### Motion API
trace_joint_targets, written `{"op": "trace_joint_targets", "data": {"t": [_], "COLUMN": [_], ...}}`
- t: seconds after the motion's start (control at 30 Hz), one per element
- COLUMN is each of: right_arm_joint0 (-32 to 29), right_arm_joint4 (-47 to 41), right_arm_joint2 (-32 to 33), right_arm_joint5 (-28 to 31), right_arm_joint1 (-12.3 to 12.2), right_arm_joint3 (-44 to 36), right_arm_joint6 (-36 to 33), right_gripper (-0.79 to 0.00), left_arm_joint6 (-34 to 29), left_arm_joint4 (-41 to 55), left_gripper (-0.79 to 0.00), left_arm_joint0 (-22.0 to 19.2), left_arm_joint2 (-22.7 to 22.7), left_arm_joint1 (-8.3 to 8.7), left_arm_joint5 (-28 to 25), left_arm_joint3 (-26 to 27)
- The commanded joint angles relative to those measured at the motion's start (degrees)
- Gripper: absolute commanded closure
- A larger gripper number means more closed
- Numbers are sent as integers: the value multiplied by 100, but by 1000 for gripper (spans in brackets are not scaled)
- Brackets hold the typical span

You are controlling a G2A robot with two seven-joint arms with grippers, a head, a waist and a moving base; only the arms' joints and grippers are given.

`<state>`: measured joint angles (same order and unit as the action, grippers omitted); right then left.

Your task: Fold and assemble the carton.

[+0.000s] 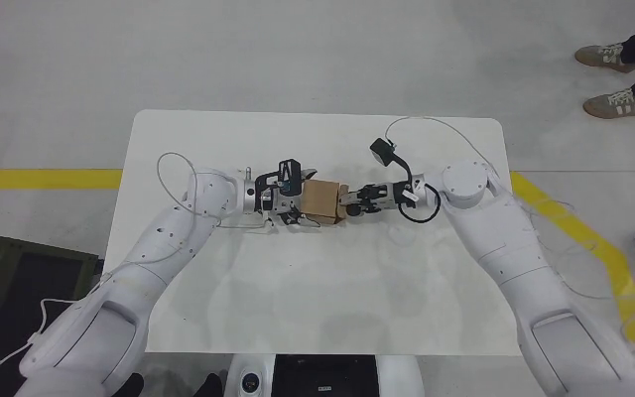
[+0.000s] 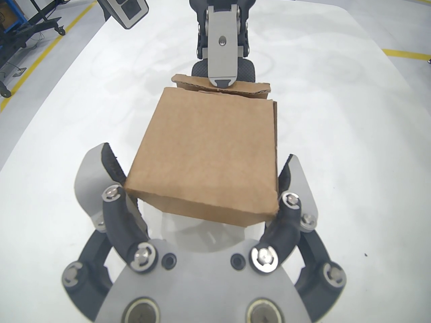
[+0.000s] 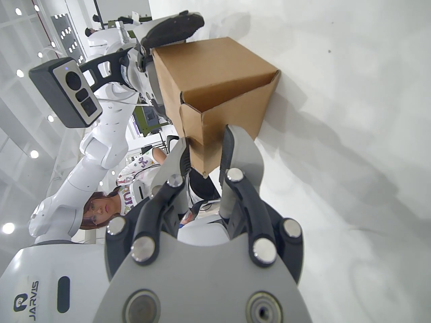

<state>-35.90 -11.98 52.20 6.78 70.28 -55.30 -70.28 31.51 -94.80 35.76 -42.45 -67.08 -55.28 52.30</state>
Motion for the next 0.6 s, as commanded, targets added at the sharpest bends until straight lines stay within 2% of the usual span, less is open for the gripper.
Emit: {"op": "trace_joint_targets", "data": {"t": [0.0, 0.57], "right_arm_joint0": [9, 116], "right_arm_joint4": [20, 201], "right_arm_joint2": [-3, -194], "right_arm_joint5": [-19, -143], "right_arm_joint1": [0, 60], "right_arm_joint3": [-11, -119], "right_arm_joint6": [6, 15], "right_gripper": [-145, -129], "left_arm_joint6": [8, 10], "left_arm_joint4": [-11, -11], "left_gripper": [-785, -785], "left_arm_joint0": [1, 27], "left_arm_joint2": [0, -13], "left_arm_joint1": [2, 14], "left_arm_joint5": [1, -11], "left_arm_joint3": [5, 43]}}
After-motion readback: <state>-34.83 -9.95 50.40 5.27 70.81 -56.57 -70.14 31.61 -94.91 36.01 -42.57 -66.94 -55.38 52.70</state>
